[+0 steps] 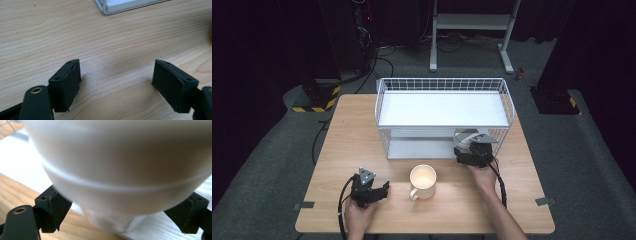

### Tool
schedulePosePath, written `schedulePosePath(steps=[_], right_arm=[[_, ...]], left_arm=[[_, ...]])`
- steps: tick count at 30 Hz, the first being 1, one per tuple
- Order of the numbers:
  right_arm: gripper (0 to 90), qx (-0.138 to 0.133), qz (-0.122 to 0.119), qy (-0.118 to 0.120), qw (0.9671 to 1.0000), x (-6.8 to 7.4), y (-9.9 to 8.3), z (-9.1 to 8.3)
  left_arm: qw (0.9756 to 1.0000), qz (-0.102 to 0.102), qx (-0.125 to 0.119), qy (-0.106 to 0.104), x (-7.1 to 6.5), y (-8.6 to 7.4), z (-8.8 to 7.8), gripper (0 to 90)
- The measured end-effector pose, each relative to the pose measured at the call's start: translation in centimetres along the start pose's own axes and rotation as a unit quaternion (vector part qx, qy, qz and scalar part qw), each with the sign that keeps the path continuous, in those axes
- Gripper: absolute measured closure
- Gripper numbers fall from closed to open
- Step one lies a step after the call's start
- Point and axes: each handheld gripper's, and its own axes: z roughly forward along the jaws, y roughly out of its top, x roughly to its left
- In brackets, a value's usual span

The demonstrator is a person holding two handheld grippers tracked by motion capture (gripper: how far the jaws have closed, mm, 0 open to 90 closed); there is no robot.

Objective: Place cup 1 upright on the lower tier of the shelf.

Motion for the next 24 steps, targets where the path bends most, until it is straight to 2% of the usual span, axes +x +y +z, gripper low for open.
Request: schedulePosePath(steps=[3,6,13,15,19,22,24], right_arm=[[15.4,0.010,-0.002,-0.005,0.9999,0.2,-0.2,-0.2],[20.4,0.004,0.001,-0.005,1.0000,0.2,-0.8,-0.7],[24.3,0.001,-0.007,-0.014,0.9999,0.4,-1.2,-1.1],[26.2,0.001,0.000,-0.019,0.9998,0.4,-1.1,-1.1],[29.3,-0.002,0.010,-0.014,0.9999,0.0,-1.1,-0.8],[30.3,-0.003,0.010,-0.016,0.9998,-0.2,-1.0,-0.5],[31.1,0.005,0.018,-0.020,0.9996,-0.2,-0.8,-0.2]], left_arm=[[1.0000,0.000,0.000,0.000,0.0,0.0,0.0,22.9],[1.0000,0.000,0.000,0.000,0.0,0.0,0.0,22.9],[1.0000,-0.001,0.000,0.000,0.0,0.0,0.0,22.9],[1.0000,-0.001,0.000,-0.001,0.0,0.0,0.0,22.9],[1.0000,-0.002,0.000,0.000,0.0,0.0,0.0,22.9],[1.0000,-0.001,0.000,-0.001,0.0,0.0,0.0,22.9],[1.0000,-0.002,0.000,-0.001,0.0,0.0,0.0,22.9]])
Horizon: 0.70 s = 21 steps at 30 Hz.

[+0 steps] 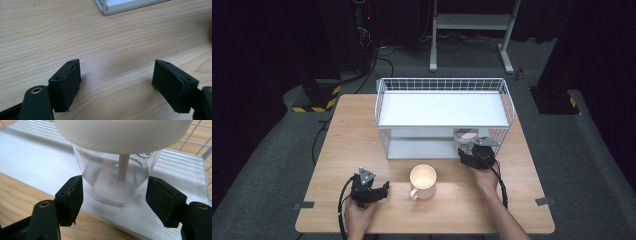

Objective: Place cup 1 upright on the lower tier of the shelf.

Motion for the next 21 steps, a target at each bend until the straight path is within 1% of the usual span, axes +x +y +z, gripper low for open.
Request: schedulePosePath(steps=[1,3,4,7,9,11,12,14,15,17,18,21], right_arm=[[31.9,0.000,0.005,-0.002,1.0000,0.0,0.1,0.2],[33.1,0.001,0.006,-0.005,1.0000,0.0,0.1,0.3],[35.9,-0.001,0.018,-0.009,0.9998,-0.1,0.3,0.5],[38.8,-0.004,0.023,-0.013,0.9996,-0.1,0.5,0.7],[40.5,-0.003,0.025,-0.017,0.9995,-0.2,0.7,0.9],[41.5,-0.003,0.022,-0.019,0.9996,-0.3,0.8,1.0],[45.0,-0.009,0.022,-0.024,0.9994,-0.3,0.8,1.1],[47.1,-0.010,0.023,-0.032,0.9992,-0.3,0.8,1.3],[48.1,-0.009,0.028,-0.034,0.9990,-0.2,0.8,1.3],[49.2,-0.011,0.024,-0.036,0.9990,-0.4,0.8,1.5],[51.8,-0.010,0.033,-0.041,0.9986,-0.3,0.8,1.6],[55.6,-0.008,0.037,-0.042,0.9984,-0.4,1.0,2.0]], left_arm=[[1.0000,0.000,0.000,0.000,0.0,0.0,0.0,22.9],[1.0000,0.000,0.000,0.000,0.0,0.0,0.0,22.9],[1.0000,0.000,0.000,0.000,0.0,0.0,0.0,22.9],[1.0000,0.000,0.000,0.000,0.0,0.0,0.0,22.9],[1.0000,0.001,0.000,0.000,0.0,0.0,0.0,22.9],[1.0000,0.001,0.000,0.000,0.0,0.0,0.0,22.9],[1.0000,0.000,0.000,0.000,0.0,0.0,0.0,22.9],[1.0000,0.000,0.000,0.000,0.0,0.0,0.0,22.9],[1.0000,0.000,0.000,0.000,0.0,0.0,0.0,22.9],[1.0000,0.000,0.000,0.000,0.0,0.0,0.0,22.9],[1.0000,0.000,0.000,0.000,0.0,0.0,0.0,22.9],[1.0000,0.000,0.000,0.000,0.0,0.0,0.0,22.9]])
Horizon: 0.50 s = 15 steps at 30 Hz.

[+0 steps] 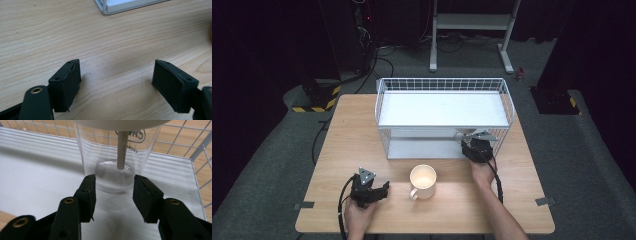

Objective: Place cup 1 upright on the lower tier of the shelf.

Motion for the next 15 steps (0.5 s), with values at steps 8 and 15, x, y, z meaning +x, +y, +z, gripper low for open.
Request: schedulePosePath(steps=[8,15], right_arm=[[64.7,0.007,0.001,-0.008,0.9999,0.0,0.6,0.8],[64.2,0.009,0.004,-0.008,0.9999,-0.3,0.4,1.0]], left_arm=[[1.0000,0.000,0.000,0.000,0.0,0.0,0.0,22.9],[1.0000,0.000,0.000,0.000,0.0,0.0,0.0,22.9]])
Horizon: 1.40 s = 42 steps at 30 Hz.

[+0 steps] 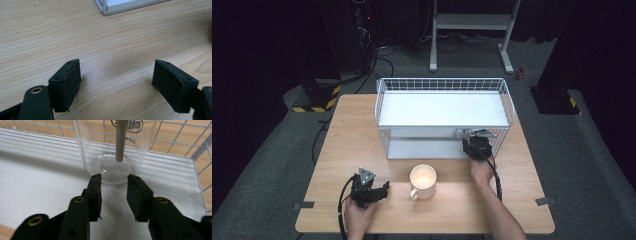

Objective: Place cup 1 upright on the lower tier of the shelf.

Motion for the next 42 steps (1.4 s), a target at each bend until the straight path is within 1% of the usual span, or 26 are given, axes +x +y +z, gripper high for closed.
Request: schedulePosePath(steps=[2,3,5,6,10,11,12,13,14,15,16,17,18,20,21,22,23,24,25,27,35,38,40,41,42], right_arm=[[59.4,-0.001,-0.001,0.003,1.0000,0.0,0.1,-0.4],[55.7,-0.001,-0.002,0.005,1.0000,0.1,0.1,-0.6],[50.9,0.002,-0.007,0.000,1.0000,0.2,0.0,-1.0],[48.2,0.000,-0.010,0.001,0.9999,0.2,-0.1,-1.2],[43.2,-0.001,-0.011,0.009,0.9999,-0.2,-0.3,-1.8],[42.4,-0.004,-0.019,0.012,0.9997,-0.3,-0.3,-1.9],[41.8,-0.004,-0.013,0.014,0.9998,-0.3,-0.3,-2.1],[41.3,-0.008,-0.019,0.018,0.9996,-0.4,-0.3,-2.2],[40.7,-0.010,-0.019,0.021,0.9996,-0.5,-0.3,-2.4],[40.1,-0.010,-0.012,0.025,0.9996,-0.5,-0.4,-2.7],[39.8,-0.012,-0.014,0.026,0.9995,-0.5,-0.4,-2.8],[39.1,-0.012,-0.011,0.028,0.9995,-0.5,-0.4,-2.9],[38.5,-0.015,-0.019,0.031,0.9992,-0.7,-0.3,-3.0],[37.9,-0.013,-0.013,0.034,0.9993,-0.7,-0.3,-3.3],[37.9,-0.015,-0.016,0.035,0.9991,-0.8,-0.3,-3.4],[37.9,-0.013,-0.008,0.036,0.9992,-0.8,-0.3,-3.5],[37.7,-0.013,-0.007,0.037,0.9992,-0.8,-0.3,-3.6],[37.5,-0.015,-0.014,0.039,0.9990,-1.0,-0.2,-3.7],[37.3,-0.012,-0.008,0.040,0.9991,-0.8,-0.2,-3.8],[37.2,-0.013,-0.020,0.041,0.9989,-0.8,-0.2,-4.0],[37.2,-0.014,-0.026,0.045,0.9985,-0.8,-0.2,-4.9],[37.1,-0.014,-0.022,0.050,0.9984,-0.9,-0.2,-5.3],[37.1,-0.016,-0.021,0.052,0.9983,-0.9,-0.2,-5.5],[37.1,-0.020,-0.027,0.054,0.9980,-1.0,-0.2,-5.6],[37.1,-0.021,-0.024,0.055,0.9980,-1.0,-0.2,-5.8]], left_arm=[[1.0000,0.000,0.000,0.000,0.0,0.0,0.0,22.9],[1.0000,0.000,0.000,0.000,0.0,0.0,0.0,22.9],[1.0000,0.000,0.000,0.000,0.0,0.0,0.0,22.9],[1.0000,0.000,0.000,0.000,0.0,0.0,0.0,22.9],[1.0000,0.000,0.000,0.000,0.0,0.0,0.0,22.9],[1.0000,0.000,0.000,0.000,0.0,0.0,0.0,22.9],[1.0000,0.000,0.000,0.000,0.0,0.0,0.0,22.9],[1.0000,0.000,0.000,0.000,0.0,0.0,0.0,22.9],[1.0000,0.000,0.000,0.000,0.0,0.0,0.0,22.9],[1.0000,0.000,0.000,0.000,0.0,0.0,0.0,22.9],[1.0000,0.000,0.000,0.000,0.0,0.0,0.0,22.9],[1.0000,0.000,0.001,-0.001,0.0,0.0,0.0,22.9],[1.0000,0.000,0.000,0.000,0.0,0.0,0.0,22.9],[1.0000,0.000,0.000,0.000,0.0,0.0,0.0,22.9],[1.0000,0.000,0.000,-0.001,0.0,0.0,0.0,22.9],[1.0000,-0.001,0.000,0.000,0.0,0.0,0.0,22.9],[1.0000,0.000,0.000,0.000,0.0,0.0,0.0,22.9],[1.0000,0.000,0.001,0.000,0.0,0.0,0.0,22.9],[1.0000,0.000,0.000,0.000,0.0,0.0,0.0,22.9],[1.0000,0.000,0.000,0.000,0.0,0.0,0.0,22.9],[1.0000,0.000,0.001,-0.001,0.0,0.0,0.0,22.9],[1.0000,-0.001,0.000,0.000,0.0,0.0,0.0,22.9],[1.0000,0.000,0.001,-0.001,0.0,0.0,0.0,22.9],[1.0000,0.000,0.001,-0.001,0.0,0.0,0.0,22.9],[1.0000,0.000,0.000,0.000,0.0,0.0,0.0,22.9]])
